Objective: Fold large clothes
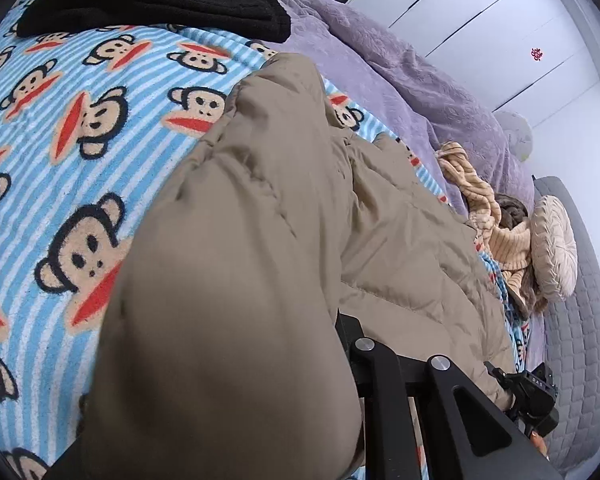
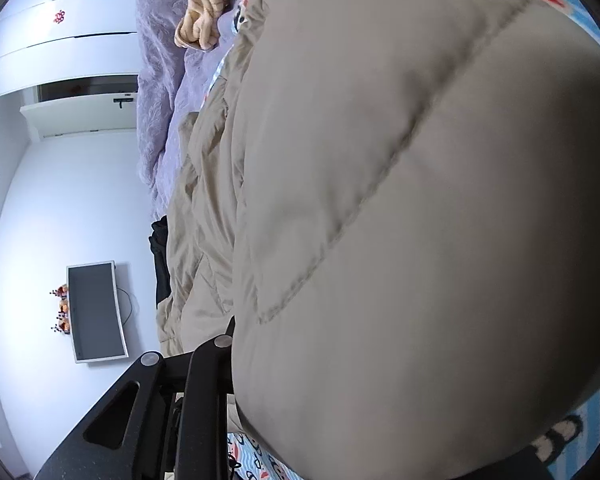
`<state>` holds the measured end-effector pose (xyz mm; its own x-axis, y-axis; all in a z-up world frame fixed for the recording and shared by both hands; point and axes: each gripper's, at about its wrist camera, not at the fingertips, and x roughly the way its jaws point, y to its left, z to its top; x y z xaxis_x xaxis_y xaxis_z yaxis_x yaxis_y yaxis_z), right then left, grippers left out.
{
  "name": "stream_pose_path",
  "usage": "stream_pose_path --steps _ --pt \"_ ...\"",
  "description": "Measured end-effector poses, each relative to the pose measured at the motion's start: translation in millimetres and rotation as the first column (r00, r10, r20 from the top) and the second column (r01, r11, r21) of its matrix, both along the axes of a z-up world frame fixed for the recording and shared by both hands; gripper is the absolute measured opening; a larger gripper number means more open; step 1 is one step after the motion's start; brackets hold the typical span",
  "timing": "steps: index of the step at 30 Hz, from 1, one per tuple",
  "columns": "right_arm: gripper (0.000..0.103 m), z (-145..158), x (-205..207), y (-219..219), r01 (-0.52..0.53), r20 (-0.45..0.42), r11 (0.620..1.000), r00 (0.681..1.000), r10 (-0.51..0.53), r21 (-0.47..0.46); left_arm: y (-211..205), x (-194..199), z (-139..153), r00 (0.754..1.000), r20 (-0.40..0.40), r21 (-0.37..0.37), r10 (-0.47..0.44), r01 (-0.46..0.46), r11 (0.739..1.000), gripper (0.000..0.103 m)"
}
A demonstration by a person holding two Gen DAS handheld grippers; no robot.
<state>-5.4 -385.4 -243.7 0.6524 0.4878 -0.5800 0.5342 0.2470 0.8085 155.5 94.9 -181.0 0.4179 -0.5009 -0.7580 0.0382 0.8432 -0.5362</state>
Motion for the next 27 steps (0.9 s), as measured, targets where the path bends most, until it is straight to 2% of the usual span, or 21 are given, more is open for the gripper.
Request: stream_pose_path --steps 6,12,18,25,26,27 --pt "0.027 17 -31 17 -0.026 -0.005 0.999 1.000 0.025 -0.034 19 -24 12 0.998 0.006 -0.006 -0.061 0.061 0.998 0.020" --pt "0.027 24 -83 40 -0.017 -0.043 0.999 0.999 0.015 -0.041 44 -64 6 0.992 -0.024 -0.022 -0.123 0.122 0.992 0.020" --pt "0.027 34 -121 43 -0.037 -0.093 0.999 0.995 0.034 -0.026 61 -114 5 0.991 -0.072 -0.036 -0.116 0.114 0.993 0.020" --pt "0.030 28 -142 36 -0.081 -0.164 0.997 0.983 0.077 -0.018 68 -177 -17 0.980 -0.177 0.020 -0.088 0.093 0.995 0.021" --pt "0.033 26 -140 37 -0.083 -0.176 0.996 0.981 0.079 -0.013 69 -182 -17 0.980 -0.185 0.048 -0.068 0.078 0.996 0.023" --pt "0.037 25 -137 38 -0.090 -0.190 0.996 0.978 0.085 -0.016 72 -186 -14 0.982 -0.185 0.076 -0.043 0.058 0.995 0.030"
